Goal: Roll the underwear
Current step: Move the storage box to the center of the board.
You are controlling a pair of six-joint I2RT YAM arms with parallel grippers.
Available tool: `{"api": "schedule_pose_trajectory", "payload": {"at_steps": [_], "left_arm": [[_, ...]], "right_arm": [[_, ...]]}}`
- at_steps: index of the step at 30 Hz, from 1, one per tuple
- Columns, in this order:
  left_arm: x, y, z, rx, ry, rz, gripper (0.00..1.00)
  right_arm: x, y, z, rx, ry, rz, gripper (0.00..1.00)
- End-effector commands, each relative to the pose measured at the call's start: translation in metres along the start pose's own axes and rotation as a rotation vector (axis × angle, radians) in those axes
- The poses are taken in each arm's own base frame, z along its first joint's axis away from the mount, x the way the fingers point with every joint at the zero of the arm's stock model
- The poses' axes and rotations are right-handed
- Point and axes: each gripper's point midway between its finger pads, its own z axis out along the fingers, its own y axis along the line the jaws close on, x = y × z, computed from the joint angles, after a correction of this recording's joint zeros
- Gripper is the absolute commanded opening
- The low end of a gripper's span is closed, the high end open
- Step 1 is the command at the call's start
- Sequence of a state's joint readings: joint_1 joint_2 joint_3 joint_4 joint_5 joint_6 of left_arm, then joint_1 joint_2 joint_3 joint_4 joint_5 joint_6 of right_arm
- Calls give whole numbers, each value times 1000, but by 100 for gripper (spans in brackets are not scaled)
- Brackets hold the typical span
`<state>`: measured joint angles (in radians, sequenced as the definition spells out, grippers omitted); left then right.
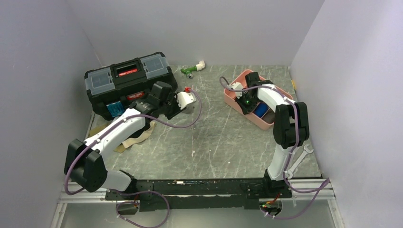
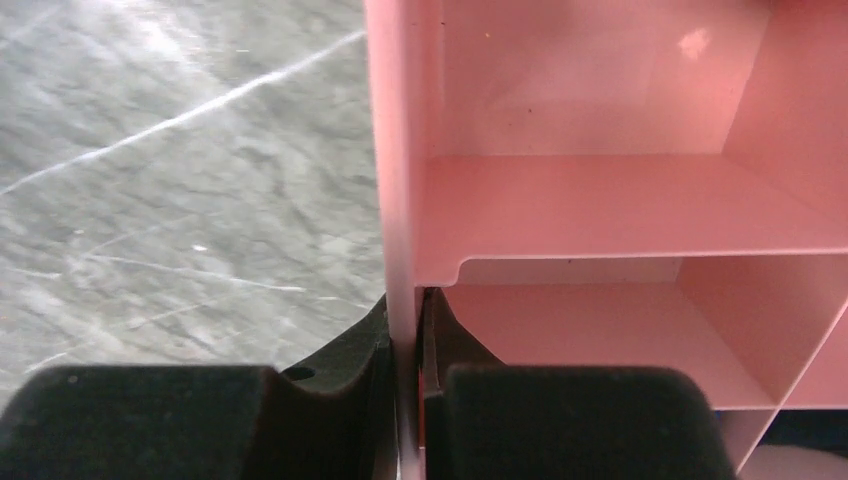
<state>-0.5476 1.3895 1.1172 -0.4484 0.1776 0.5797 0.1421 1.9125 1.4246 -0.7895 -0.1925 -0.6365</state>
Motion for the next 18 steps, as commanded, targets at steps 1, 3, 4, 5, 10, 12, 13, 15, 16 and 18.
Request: {"api": "schedule_pose_trajectory", "payload": {"at_steps": [1,3,4,5,10,12,13,15,16,18], "left_arm": [[-17,20,-27,-71,-47,-25,0],[-15,25,-32,-83,-41,-31,0],[-13,28,-35,-91,-38,-37,0],[-11,32,-38,-100,-37,-43,0],[-7,50,-57,-165,-46,-68,0],[-4,58,-65,-190,-41,-74,0],[-2,61,-67,-198,-35,-75,0],[-1,67,-74,-215,-32,-79,0],[0,69,-77,-224,-29,-82,0],[2,73,-81,-233,-26,-85,0]], "right_arm": [[-16,48,-11,-54,-65,28,8],[-15,66,-9,-75,-62,20,8],[-17,77,-9,-90,-64,8,8],[-20,91,-7,-105,-67,-13,8],[-30,138,-4,-156,-101,-8,12],[-37,154,-5,-193,-142,23,16],[-38,163,-6,-223,-156,38,18],[-38,179,-4,-279,-162,53,22],[-38,186,-3,-304,-161,52,24],[-39,199,-3,-359,-163,47,28]]}}
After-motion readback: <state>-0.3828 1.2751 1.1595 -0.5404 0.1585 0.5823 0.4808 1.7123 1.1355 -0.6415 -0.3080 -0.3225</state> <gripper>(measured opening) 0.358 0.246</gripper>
